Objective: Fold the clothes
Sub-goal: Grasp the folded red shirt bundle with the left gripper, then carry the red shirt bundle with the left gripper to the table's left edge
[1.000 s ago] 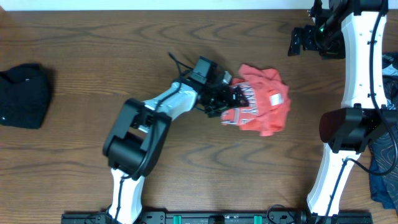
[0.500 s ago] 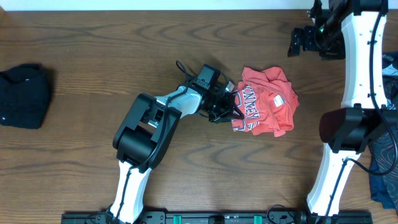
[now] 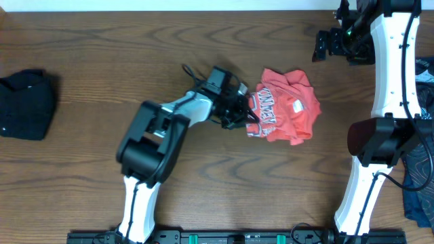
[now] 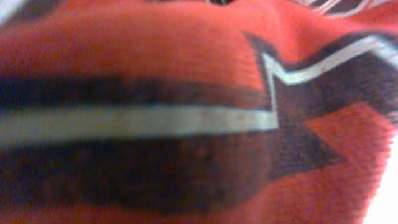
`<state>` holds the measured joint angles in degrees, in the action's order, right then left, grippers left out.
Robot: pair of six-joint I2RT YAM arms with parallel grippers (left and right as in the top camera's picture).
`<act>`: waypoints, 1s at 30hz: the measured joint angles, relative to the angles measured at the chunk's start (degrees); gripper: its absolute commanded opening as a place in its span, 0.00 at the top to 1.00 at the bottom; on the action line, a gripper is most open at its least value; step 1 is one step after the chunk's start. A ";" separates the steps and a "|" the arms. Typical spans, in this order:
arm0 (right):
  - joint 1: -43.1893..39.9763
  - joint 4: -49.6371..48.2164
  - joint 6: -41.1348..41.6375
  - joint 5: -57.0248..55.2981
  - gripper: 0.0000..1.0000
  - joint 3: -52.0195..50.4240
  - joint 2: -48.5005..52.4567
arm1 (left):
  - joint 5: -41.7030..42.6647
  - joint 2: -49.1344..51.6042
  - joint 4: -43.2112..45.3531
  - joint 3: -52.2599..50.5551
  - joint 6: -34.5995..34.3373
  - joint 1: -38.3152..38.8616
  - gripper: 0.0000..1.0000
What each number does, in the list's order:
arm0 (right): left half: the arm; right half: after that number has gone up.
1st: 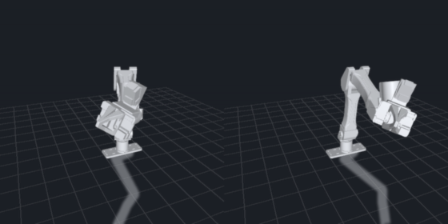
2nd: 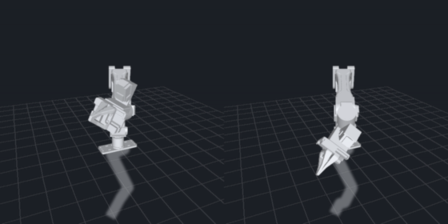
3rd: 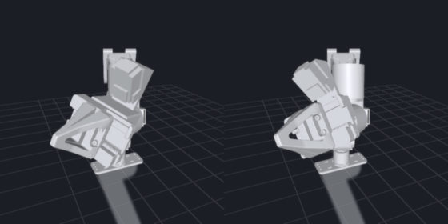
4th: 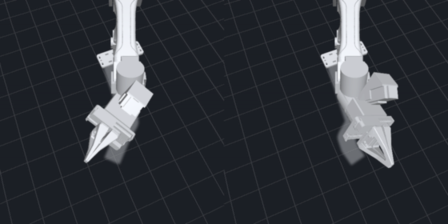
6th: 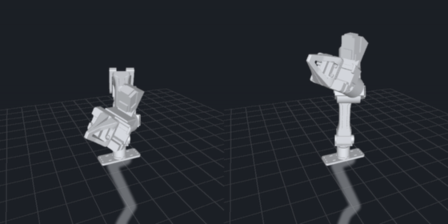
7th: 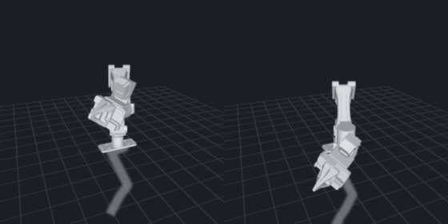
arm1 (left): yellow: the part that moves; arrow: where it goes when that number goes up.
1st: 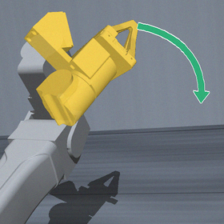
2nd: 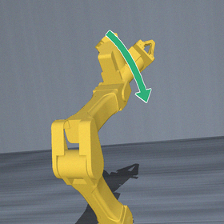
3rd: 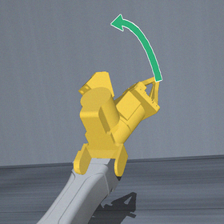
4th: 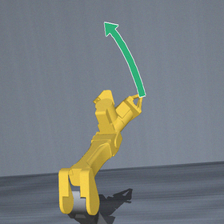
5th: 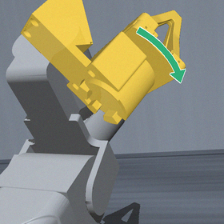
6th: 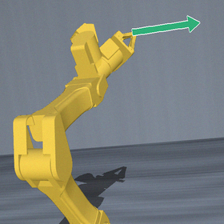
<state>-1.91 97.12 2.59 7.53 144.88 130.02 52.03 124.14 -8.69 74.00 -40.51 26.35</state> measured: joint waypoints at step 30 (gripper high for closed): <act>2.03 0.09 0.85 3.17 0.01 0.00 0.00 | -17.94 -29.88 -10.71 5.22 4.52 -40.52 0.94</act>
<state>0.12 97.21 3.44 10.70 144.88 130.02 34.09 94.26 -19.40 79.22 -35.99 -14.17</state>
